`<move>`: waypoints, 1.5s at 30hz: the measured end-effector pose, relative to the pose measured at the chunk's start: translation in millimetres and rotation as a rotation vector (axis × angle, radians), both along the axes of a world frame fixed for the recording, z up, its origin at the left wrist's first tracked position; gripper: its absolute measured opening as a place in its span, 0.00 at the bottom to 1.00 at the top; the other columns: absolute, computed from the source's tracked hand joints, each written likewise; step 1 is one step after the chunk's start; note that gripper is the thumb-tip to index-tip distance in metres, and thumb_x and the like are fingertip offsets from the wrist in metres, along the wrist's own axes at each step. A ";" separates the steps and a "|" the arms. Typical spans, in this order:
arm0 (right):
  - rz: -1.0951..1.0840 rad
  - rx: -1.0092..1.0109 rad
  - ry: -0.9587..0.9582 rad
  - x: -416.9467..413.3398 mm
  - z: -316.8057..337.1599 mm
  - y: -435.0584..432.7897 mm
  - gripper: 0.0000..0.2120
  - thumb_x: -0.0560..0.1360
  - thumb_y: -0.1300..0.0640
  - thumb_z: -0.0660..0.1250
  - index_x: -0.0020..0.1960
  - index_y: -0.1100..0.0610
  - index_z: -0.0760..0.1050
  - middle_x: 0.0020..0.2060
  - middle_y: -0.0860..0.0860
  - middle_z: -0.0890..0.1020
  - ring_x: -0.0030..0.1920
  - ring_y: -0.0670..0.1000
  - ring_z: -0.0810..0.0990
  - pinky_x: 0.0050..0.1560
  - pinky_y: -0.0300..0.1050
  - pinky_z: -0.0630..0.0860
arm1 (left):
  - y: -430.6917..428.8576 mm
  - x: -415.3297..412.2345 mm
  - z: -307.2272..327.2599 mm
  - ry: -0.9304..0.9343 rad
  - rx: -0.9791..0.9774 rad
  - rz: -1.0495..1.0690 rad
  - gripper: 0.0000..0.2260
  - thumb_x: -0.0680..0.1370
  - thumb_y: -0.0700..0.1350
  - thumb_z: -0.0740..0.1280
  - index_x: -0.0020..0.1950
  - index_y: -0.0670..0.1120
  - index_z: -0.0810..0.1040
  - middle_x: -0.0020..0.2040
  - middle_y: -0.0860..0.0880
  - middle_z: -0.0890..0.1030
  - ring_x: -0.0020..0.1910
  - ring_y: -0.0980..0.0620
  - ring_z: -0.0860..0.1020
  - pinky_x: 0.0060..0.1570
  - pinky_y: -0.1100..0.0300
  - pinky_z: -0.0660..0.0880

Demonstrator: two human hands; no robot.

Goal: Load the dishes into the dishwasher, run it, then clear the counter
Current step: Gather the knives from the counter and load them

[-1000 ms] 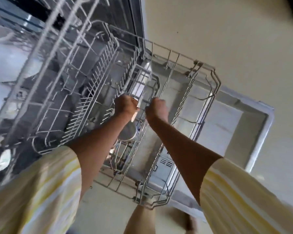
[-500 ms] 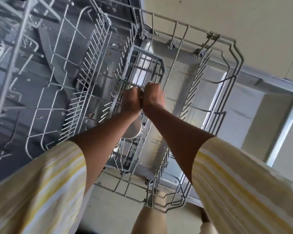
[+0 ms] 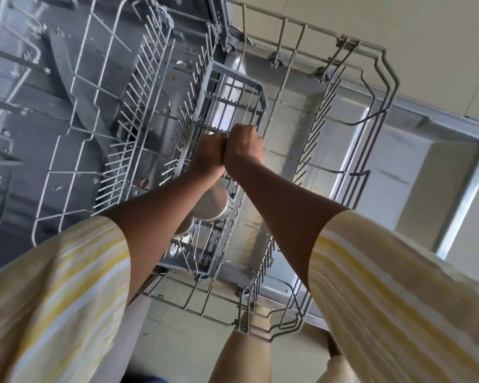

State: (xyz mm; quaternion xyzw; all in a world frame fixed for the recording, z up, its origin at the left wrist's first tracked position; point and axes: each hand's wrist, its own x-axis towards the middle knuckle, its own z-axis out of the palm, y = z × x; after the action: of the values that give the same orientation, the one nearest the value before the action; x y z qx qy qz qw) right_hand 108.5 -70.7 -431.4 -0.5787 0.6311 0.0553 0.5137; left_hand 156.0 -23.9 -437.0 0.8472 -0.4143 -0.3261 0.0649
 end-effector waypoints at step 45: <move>1.124 -0.625 0.011 -153.3 107.1 120.5 0.13 0.76 0.66 0.60 0.60 0.65 0.71 0.56 0.60 0.75 0.54 0.56 0.78 0.51 0.47 0.77 | 169.6 -156.1 114.7 -0.085 -0.248 0.832 0.09 0.78 0.37 0.64 0.56 0.40 0.80 0.49 0.41 0.83 0.42 0.53 0.78 0.40 0.77 0.66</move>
State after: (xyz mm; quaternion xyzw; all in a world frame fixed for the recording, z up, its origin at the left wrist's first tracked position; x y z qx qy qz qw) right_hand -44.8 49.8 -324.3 -0.9432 0.2205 0.1325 0.2103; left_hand -0.1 145.7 -322.2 0.9405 -0.0761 -0.1849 0.2747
